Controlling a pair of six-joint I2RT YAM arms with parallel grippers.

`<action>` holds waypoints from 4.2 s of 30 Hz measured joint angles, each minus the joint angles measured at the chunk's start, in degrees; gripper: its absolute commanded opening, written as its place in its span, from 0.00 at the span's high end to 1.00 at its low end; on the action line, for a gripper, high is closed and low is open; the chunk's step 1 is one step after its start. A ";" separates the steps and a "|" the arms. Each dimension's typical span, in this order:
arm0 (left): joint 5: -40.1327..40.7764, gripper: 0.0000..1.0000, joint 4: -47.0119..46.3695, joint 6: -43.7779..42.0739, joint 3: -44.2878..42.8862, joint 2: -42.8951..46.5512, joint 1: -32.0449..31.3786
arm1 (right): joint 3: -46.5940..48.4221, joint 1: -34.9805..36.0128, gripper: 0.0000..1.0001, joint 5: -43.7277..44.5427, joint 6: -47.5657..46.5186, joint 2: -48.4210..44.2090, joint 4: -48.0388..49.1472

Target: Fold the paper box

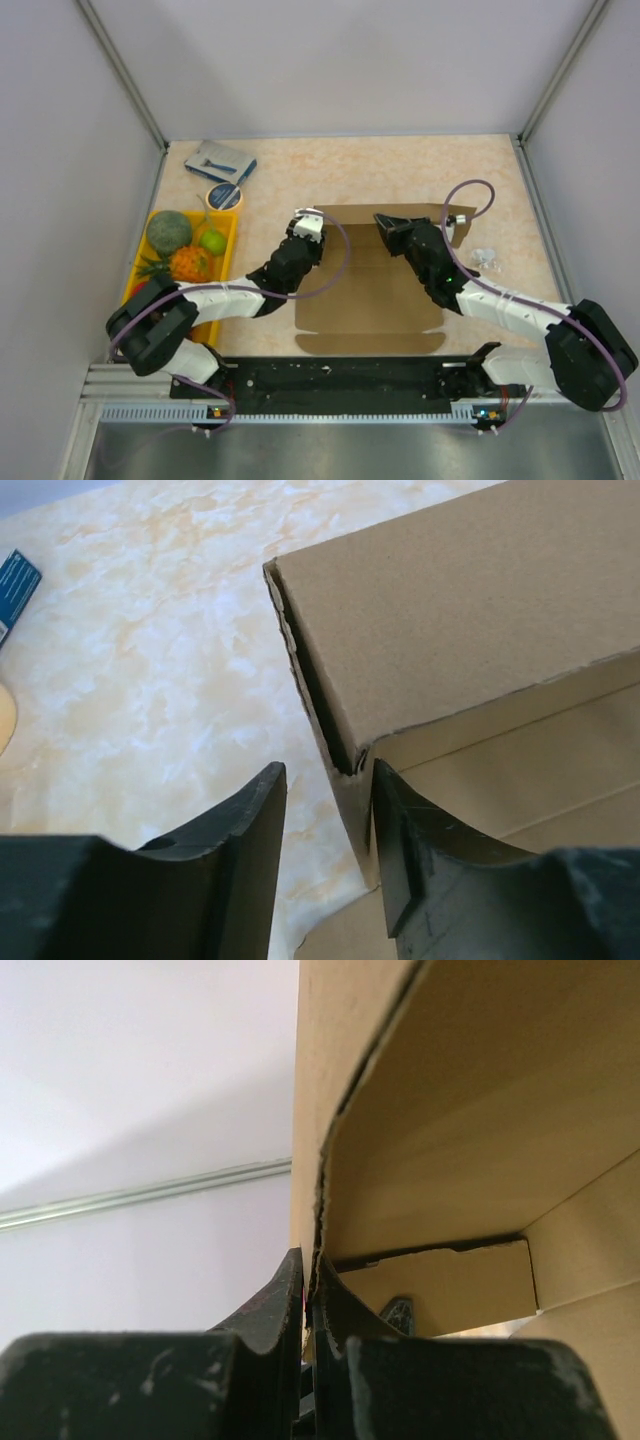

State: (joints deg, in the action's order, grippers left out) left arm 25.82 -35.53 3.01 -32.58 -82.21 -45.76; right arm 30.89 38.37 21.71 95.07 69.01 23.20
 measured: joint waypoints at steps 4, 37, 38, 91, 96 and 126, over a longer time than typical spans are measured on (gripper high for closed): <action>4.37 0.74 -2.56 -0.76 -0.83 -3.76 -1.40 | 0.33 0.00 1.00 -0.46 -0.02 -0.02 -0.55; 13.25 0.31 -0.70 8.35 -1.57 -1.92 -4.57 | 1.11 0.48 0.91 0.39 0.48 -0.39 -2.75; 12.26 0.28 -0.42 8.35 -1.46 -1.88 -4.46 | 1.11 0.46 0.90 0.20 0.33 -0.39 -2.99; -37.35 0.21 40.92 18.08 -18.23 25.94 14.58 | 13.77 -46.47 0.23 -30.29 -76.15 -11.58 -44.11; -37.20 0.13 42.29 14.16 -21.31 16.85 7.48 | 12.04 -48.00 0.24 -36.79 -74.29 -9.03 -41.86; -34.56 0.16 26.40 17.31 -0.98 27.19 19.26 | 49.35 -33.24 0.32 -42.71 -67.36 11.85 -71.06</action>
State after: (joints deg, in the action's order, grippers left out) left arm -8.73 -9.13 20.32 -33.56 -55.02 -26.50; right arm 80.25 5.13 -20.99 27.70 80.86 -47.86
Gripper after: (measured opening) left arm 0.898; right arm 0.676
